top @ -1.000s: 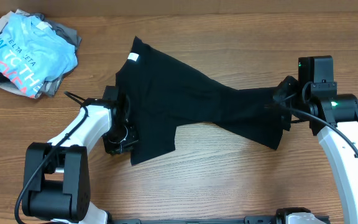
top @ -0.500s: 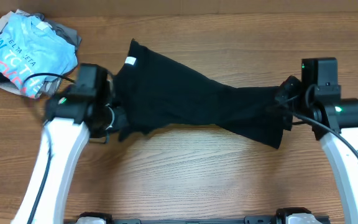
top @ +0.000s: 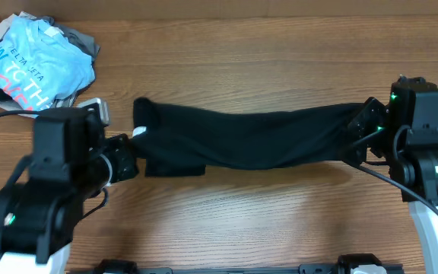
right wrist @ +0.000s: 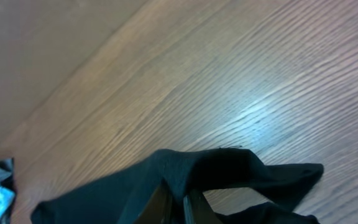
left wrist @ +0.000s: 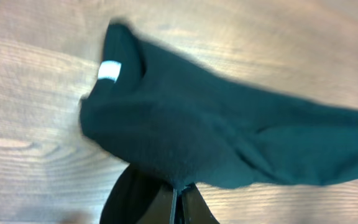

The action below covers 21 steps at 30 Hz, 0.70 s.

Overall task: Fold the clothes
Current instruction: 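Lift and stretch the shirt apart between both grippers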

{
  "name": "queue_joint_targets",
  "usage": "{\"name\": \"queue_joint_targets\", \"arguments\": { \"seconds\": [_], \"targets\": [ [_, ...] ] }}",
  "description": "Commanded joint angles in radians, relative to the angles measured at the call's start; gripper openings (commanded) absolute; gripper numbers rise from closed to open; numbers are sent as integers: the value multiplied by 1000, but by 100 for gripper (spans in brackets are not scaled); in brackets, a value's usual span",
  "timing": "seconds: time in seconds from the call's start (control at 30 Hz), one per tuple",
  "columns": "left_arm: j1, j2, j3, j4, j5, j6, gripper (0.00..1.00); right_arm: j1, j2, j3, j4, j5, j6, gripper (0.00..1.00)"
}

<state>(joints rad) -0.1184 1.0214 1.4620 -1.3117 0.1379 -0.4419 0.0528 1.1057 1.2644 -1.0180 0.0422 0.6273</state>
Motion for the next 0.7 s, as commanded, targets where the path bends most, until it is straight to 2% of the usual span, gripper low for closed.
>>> {"name": "queue_joint_targets", "arguments": {
  "seconds": [0.0,0.2,0.43,0.67],
  "targets": [
    [-6,-52,138,-32,-14,16,4,-4,-50,49,4,-39,-3,6],
    [-6,-58,356,-130,-14,14,4,-4,-95,92,-30,-48,6,4],
    [-6,-58,574,-176,-24,0,4,-3,-149,192,-95,-48,28,4],
    [-6,-58,710,-175,-153,-3,4,-4,-153,317,-151,-58,29,4]
  ]
}}
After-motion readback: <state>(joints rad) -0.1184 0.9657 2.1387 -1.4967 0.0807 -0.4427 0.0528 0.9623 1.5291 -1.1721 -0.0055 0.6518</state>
